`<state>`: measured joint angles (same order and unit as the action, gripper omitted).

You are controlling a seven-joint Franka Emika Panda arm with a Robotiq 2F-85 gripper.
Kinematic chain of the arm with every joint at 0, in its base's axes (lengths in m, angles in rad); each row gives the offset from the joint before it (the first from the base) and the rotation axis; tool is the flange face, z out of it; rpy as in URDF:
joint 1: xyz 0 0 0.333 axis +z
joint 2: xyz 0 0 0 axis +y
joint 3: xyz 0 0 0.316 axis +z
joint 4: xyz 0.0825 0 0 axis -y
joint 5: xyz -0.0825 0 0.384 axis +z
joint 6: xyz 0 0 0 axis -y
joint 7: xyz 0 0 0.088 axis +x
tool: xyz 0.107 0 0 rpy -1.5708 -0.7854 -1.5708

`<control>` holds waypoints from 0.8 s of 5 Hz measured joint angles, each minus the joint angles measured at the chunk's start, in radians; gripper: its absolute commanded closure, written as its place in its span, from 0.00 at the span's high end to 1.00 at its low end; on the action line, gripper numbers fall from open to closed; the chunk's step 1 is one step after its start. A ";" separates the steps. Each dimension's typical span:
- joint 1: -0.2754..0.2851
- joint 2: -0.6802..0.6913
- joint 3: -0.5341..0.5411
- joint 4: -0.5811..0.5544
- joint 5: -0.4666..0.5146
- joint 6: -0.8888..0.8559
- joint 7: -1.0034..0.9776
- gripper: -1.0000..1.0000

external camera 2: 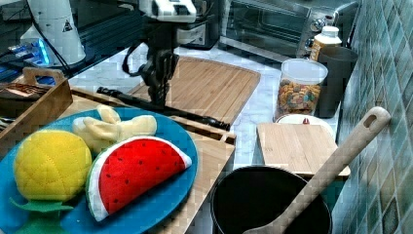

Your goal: Close the drawer.

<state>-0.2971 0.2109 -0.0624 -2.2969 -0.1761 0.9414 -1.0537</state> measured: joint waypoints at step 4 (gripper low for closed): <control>-0.071 0.044 -0.027 0.062 0.142 -0.010 -0.289 0.00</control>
<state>-0.3679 0.2546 -0.0890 -2.2344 -0.0346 0.9316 -1.3428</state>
